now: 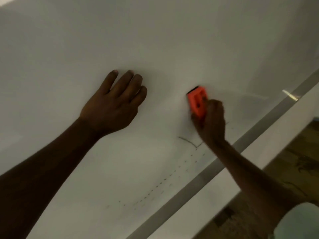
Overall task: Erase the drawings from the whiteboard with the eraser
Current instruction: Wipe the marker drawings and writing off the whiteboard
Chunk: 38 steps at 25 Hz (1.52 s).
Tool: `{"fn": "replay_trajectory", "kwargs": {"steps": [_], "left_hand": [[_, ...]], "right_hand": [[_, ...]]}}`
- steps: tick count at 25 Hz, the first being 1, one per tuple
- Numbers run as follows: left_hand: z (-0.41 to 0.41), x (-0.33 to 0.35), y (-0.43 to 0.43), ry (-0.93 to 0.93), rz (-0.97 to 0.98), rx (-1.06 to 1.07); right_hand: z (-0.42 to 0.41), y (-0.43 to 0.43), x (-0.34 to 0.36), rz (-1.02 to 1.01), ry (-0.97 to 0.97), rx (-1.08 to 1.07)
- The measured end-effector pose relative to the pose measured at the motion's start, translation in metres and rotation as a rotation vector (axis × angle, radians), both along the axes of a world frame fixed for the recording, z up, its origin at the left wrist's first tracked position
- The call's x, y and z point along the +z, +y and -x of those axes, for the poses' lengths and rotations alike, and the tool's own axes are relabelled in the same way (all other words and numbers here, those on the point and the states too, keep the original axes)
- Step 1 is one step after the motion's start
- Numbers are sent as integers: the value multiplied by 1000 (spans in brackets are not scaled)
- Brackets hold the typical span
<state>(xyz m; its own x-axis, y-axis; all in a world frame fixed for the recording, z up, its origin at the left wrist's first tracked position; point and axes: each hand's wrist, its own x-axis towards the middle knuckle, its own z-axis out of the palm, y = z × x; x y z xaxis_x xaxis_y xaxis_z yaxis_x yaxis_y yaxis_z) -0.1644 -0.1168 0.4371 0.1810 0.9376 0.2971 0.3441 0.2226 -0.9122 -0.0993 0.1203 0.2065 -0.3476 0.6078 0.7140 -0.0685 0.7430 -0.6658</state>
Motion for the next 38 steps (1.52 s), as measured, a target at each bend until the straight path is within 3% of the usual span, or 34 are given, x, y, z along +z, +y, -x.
{"fn": "replay_trajectory", "kwargs": {"steps": [2,5,7,10,13,15,17,20,23,26,29,31,34,36,38], "left_hand": [[0,-1,1,5,8,5],[-2,-1,1,18,9,23],[-4,-1,2,19,7,11],[-5,1,3,-12,45,22],[-3,1,1,7,56,19],[-4,1,4,20,71,2],[-5,1,-1,13,93,-20],[-6,4,-1,-59,115,4],[-7,3,-1,-117,137,34],[-3,4,-2,-147,112,-2],[-4,-9,-11,-165,151,-37],[-6,-42,-35,-158,239,-54],[-12,-97,-79,-109,463,-31],[-10,-113,-88,-69,509,-46],[-6,-118,-83,-72,485,-91]], "right_hand": [[4,22,3,208,53,-43],[14,-15,14,281,177,-63],[17,-78,17,234,227,23],[4,-194,-7,56,133,279],[-9,-220,-37,-130,33,333],[-1,-177,-40,22,14,113],[7,-126,-34,338,58,-158],[14,-111,-21,622,127,-229],[16,-220,-31,432,229,-134],[-4,-394,-78,231,9,305],[-29,-448,-132,-15,-52,394],[-28,-403,-157,119,-69,233],[-25,-317,-178,578,-122,-67],[-20,-319,-171,841,-69,-73],[-17,-373,-157,833,-79,-6]]}}
